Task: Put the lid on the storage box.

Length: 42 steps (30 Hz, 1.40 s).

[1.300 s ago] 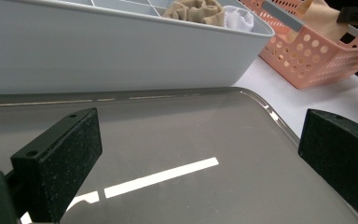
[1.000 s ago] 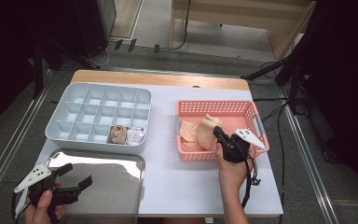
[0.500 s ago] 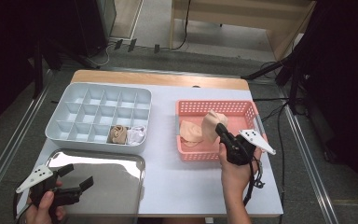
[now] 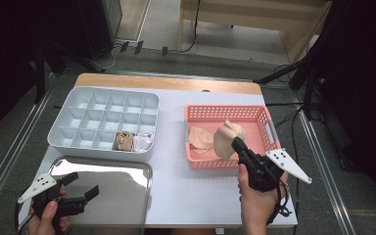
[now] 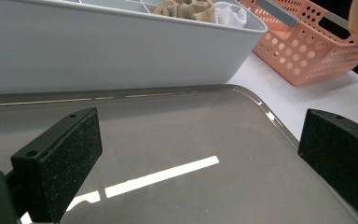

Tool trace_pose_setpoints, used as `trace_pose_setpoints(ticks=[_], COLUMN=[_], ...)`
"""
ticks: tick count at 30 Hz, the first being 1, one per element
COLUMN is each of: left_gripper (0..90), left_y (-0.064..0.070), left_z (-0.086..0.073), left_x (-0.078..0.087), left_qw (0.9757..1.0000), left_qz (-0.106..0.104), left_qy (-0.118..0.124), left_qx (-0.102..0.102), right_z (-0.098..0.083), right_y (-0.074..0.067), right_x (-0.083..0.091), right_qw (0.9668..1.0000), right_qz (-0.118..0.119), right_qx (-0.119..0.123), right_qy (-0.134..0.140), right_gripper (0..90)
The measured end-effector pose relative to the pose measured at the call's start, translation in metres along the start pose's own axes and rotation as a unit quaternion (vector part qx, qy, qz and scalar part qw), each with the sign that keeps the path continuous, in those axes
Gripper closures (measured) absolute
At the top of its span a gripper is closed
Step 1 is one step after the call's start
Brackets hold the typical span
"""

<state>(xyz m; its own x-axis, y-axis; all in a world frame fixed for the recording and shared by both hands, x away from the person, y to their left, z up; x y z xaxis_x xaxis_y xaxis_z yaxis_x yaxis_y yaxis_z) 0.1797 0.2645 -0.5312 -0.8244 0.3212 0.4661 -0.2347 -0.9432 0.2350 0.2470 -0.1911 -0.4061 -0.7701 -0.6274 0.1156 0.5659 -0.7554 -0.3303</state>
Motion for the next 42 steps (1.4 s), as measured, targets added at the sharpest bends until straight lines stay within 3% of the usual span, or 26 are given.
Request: trace_pose_setpoints(ticks=[8, 19, 24, 29, 32, 33, 38, 42], left_gripper=[0.0, 0.0, 0.0, 0.0, 0.0, 0.0, 0.0, 0.0], left_y=[0.002, 0.003, 0.003, 0.003, 0.004, 0.004, 0.003, 0.003], left_z=[0.000, 0.000, 0.000, 0.000, 0.000, 0.001, 0.001, 0.001], left_x=[0.000, 0.000, 0.000, 0.001, 0.001, 0.001, 0.001, 0.000], left_qw=[1.0000, 1.0000, 1.0000, 1.0000, 1.0000, 1.0000, 1.0000, 1.0000], left_qz=[0.000, 0.001, 0.000, -0.001, 0.000, 0.000, 0.000, 0.000], left_qy=[0.002, 0.002, 0.003, 0.002, 0.003, 0.004, 0.005, 0.005], left_qx=[-0.001, 0.000, -0.003, -0.004, -0.003, -0.004, 0.002, 0.000], right_z=[-0.013, -0.056, -0.083, -0.106, -0.112, -0.113, -0.110, -0.103], right_y=[-0.017, -0.034, -0.030, -0.015, -0.007, -0.006, 0.003, 0.009], right_x=[0.023, 0.036, 0.035, 0.034, 0.035, 0.036, 0.039, 0.036], right_qw=[0.9999, 0.9991, 0.9983, 0.9970, 0.9964, 0.9964, 0.9976, 0.9967], right_qz=[-0.008, 0.018, 0.017, 0.006, 0.000, -0.001, -0.019, -0.027], right_qx=[0.001, -0.009, -0.011, -0.030, -0.029, -0.026, -0.007, 0.002], right_qy=[-0.015, -0.036, -0.055, -0.071, -0.080, -0.081, -0.066, -0.076], right_gripper=[90.0, 90.0, 90.0, 90.0, 89.2, 87.2, 54.1, 40.9])
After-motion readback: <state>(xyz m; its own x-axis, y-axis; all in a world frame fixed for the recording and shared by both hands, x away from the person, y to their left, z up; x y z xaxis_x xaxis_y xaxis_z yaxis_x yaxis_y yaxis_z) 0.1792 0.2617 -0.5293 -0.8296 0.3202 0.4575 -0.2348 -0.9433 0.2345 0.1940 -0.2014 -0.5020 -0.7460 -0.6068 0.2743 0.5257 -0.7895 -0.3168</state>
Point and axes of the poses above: each handheld gripper's, and its own axes: x roughly backward along the jaws, z roughly out of its top, y roughly to its right, the point moved 4 cm from there along -x, roughly forward along the jaws, and after that the axes turned 13 degrees about z, right-handed, at the moved point
